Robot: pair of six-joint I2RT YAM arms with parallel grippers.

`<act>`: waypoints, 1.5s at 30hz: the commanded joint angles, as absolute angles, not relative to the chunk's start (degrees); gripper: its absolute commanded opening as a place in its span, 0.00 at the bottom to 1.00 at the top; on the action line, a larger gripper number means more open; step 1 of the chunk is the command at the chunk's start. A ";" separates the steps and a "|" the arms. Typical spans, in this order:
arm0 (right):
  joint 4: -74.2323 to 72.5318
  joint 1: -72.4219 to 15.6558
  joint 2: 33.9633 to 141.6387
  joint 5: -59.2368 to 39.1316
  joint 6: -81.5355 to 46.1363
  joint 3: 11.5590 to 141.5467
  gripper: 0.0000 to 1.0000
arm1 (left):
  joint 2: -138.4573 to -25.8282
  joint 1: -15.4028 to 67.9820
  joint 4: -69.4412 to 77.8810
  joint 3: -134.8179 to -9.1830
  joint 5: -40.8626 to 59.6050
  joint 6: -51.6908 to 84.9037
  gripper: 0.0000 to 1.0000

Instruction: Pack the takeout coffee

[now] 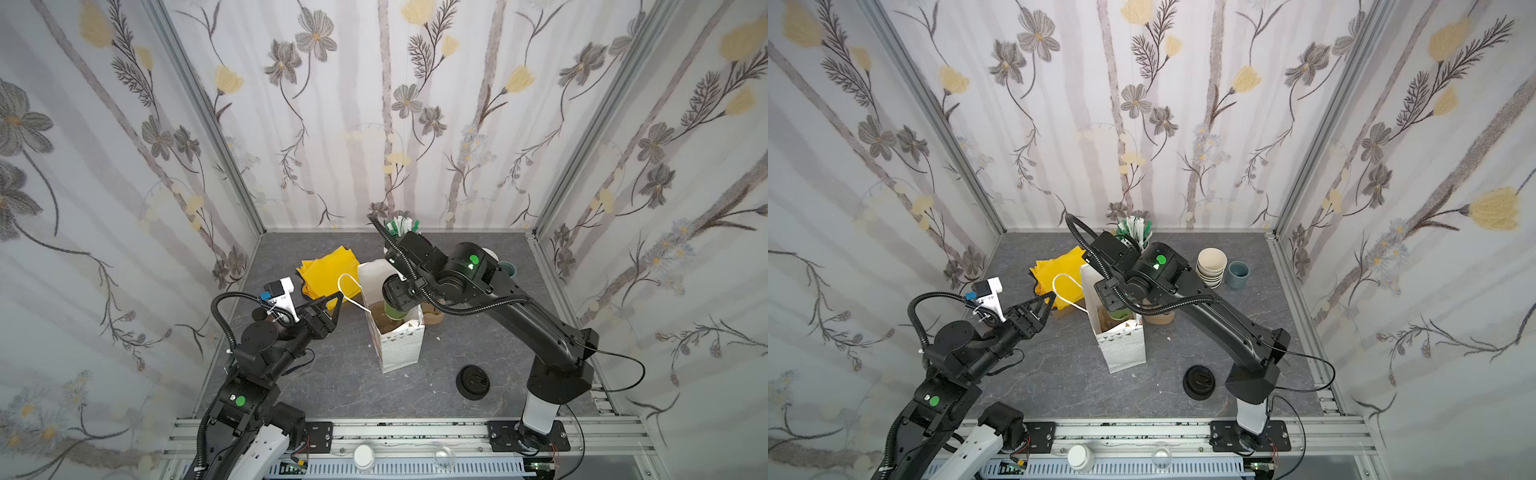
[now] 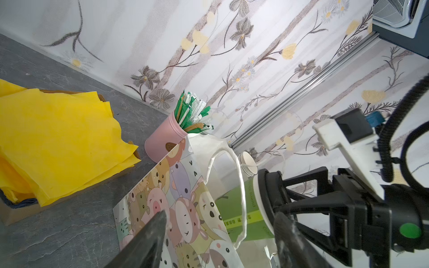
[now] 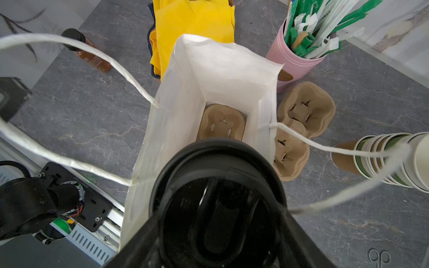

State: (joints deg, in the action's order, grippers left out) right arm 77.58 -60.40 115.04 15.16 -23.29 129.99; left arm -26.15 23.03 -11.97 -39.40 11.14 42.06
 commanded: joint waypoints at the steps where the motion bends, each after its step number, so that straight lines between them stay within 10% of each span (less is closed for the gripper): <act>1: 77.61 -60.38 116.94 14.73 -22.24 130.17 0.59 | -26.16 22.98 -10.23 -39.32 10.99 42.19 0.74; 45: 66.89 -58.18 121.88 4.45 -20.93 114.24 0.59 | -25.58 22.95 -9.23 -38.16 11.87 41.92 0.69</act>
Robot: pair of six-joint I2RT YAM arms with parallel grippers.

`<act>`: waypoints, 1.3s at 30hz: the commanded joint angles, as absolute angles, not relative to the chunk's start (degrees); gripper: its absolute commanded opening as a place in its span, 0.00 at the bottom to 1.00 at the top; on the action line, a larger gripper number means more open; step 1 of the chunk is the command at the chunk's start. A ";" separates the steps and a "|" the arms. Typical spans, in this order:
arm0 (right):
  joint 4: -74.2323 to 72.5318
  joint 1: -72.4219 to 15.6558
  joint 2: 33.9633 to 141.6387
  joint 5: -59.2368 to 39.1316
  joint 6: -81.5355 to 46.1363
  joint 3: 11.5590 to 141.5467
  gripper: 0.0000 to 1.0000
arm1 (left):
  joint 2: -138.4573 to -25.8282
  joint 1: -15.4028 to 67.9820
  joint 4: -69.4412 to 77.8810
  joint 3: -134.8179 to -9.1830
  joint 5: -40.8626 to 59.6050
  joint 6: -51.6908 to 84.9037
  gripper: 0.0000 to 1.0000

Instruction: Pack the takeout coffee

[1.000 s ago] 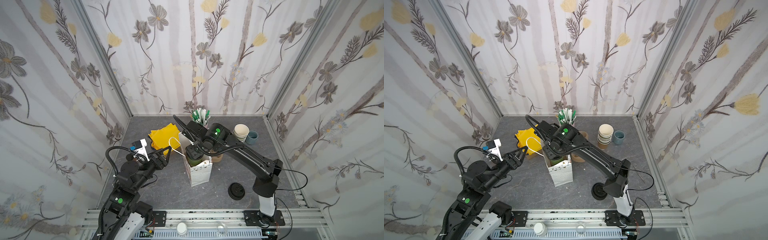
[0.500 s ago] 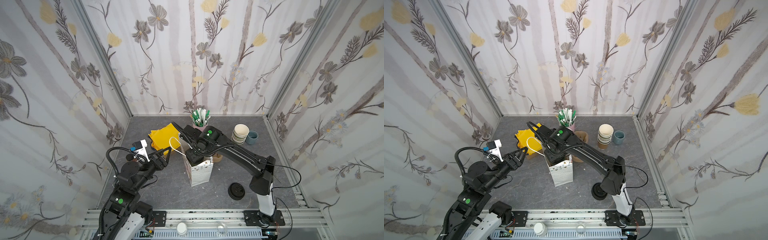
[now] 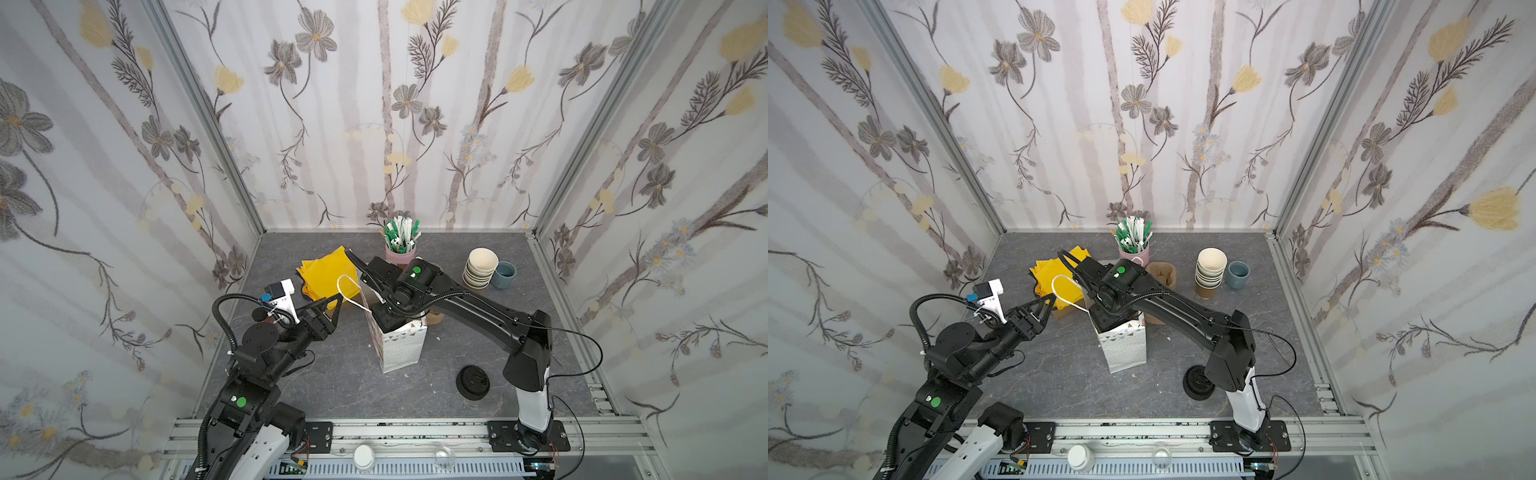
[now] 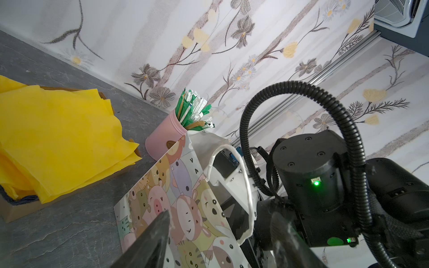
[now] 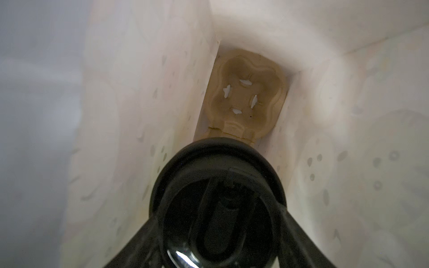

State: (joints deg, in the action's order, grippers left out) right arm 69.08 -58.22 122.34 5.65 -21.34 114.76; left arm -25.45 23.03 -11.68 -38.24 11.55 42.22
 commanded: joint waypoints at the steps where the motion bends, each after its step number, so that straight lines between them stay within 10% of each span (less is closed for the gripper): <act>1: 66.75 -58.15 121.86 4.23 -20.92 114.02 0.59 | -25.58 22.99 -9.23 -38.17 11.91 41.86 0.69; 16: 66.32 -58.19 122.43 3.09 -20.22 111.88 0.59 | -26.66 22.94 -7.34 -38.83 13.67 42.05 0.85; 39: 63.81 -58.19 122.07 2.02 -19.95 106.26 0.59 | -28.65 22.96 -4.22 -38.63 14.93 42.89 0.81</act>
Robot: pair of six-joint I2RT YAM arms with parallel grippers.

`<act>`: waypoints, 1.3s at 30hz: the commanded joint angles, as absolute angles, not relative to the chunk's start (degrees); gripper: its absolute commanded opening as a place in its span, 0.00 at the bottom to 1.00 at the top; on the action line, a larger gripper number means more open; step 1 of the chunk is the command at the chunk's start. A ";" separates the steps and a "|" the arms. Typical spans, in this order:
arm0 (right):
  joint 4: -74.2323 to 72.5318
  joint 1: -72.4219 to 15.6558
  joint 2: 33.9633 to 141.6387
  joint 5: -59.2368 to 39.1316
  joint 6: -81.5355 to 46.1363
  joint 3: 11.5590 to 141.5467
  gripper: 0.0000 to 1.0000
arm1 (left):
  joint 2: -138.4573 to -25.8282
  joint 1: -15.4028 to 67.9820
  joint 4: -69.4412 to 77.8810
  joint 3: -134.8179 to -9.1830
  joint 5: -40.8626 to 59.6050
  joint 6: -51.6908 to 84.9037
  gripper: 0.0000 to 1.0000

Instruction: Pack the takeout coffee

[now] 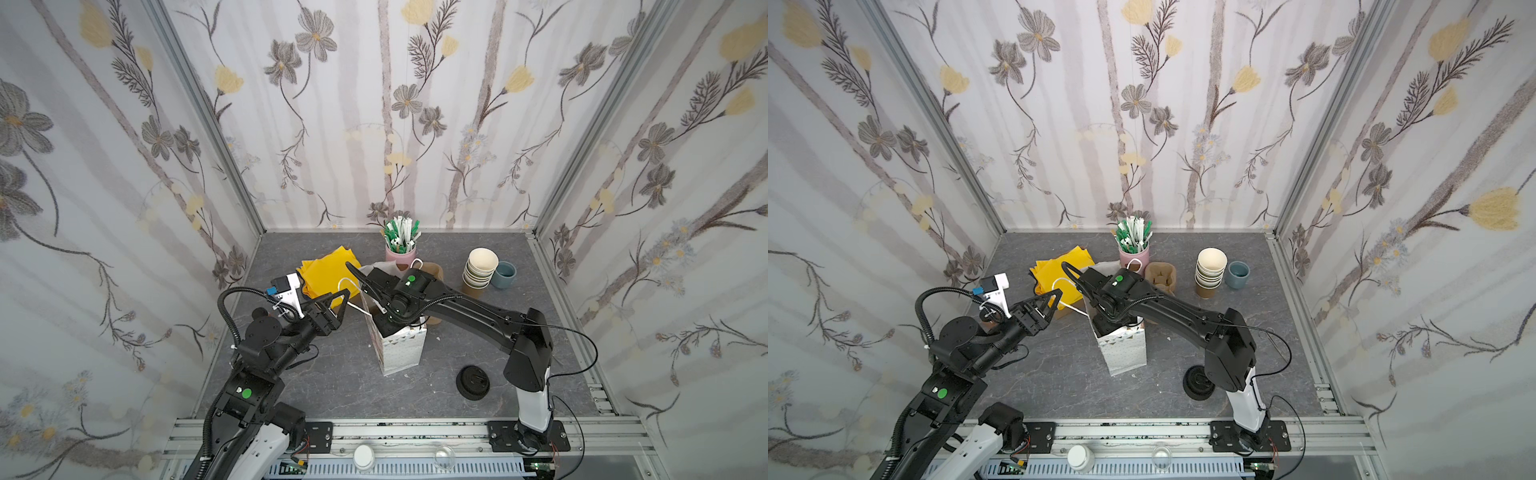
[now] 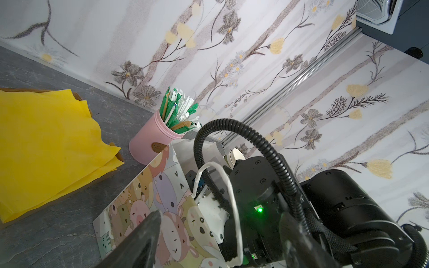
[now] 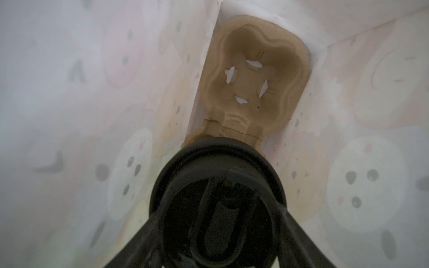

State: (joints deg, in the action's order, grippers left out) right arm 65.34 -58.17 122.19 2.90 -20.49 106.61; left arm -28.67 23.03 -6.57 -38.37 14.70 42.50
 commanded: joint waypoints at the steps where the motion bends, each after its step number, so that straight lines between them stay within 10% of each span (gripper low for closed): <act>1: 63.78 -58.18 122.08 1.94 -19.95 106.05 0.59 | -28.70 22.94 -4.22 -38.51 14.88 42.89 0.81; 39: 62.65 -58.45 123.98 2.67 -19.51 101.25 0.59 | -27.98 22.95 -4.13 -38.14 14.93 42.80 0.80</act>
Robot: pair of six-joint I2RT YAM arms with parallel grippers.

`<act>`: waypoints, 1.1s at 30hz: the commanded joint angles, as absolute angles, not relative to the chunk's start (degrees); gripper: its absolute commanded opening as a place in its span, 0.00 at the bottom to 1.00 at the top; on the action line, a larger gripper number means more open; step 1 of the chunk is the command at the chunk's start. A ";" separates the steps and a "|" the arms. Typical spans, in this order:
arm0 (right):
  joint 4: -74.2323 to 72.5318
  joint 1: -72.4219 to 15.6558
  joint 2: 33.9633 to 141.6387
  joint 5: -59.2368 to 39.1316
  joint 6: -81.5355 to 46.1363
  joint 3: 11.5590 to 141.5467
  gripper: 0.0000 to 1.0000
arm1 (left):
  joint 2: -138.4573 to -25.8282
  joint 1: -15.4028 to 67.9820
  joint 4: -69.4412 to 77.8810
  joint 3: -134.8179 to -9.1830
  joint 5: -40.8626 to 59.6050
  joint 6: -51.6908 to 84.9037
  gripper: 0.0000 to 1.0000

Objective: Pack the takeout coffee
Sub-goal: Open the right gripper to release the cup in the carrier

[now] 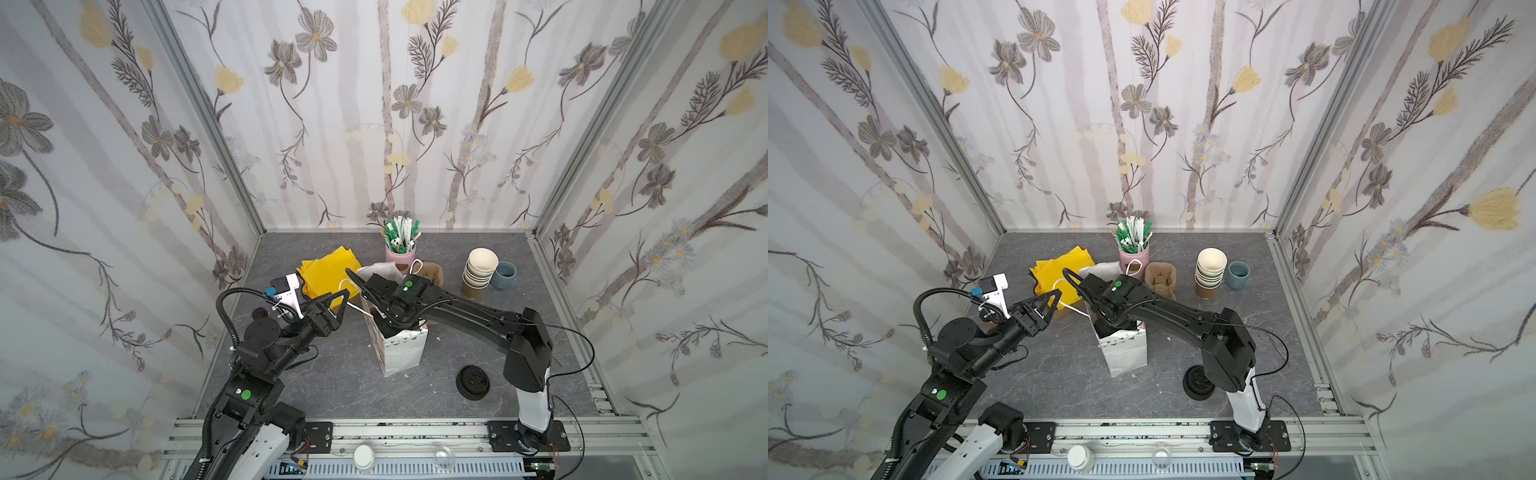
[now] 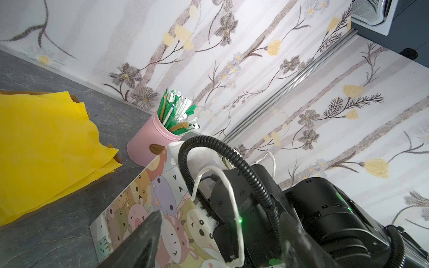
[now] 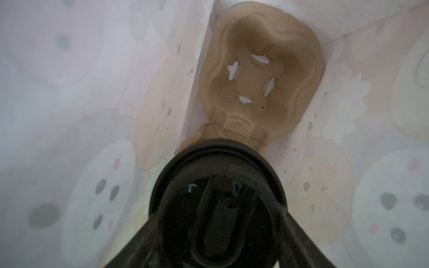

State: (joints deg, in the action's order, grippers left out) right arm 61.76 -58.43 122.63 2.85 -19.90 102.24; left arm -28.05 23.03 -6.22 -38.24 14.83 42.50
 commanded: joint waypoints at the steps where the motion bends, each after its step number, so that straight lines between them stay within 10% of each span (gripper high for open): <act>1: 62.70 -58.45 123.93 2.80 -19.44 101.04 0.59 | -27.89 22.95 -4.10 -38.09 14.93 42.80 0.80; 33: 62.63 -58.63 122.17 4.17 -19.16 102.10 0.78 | -29.44 22.98 -3.96 -37.53 15.16 42.71 0.69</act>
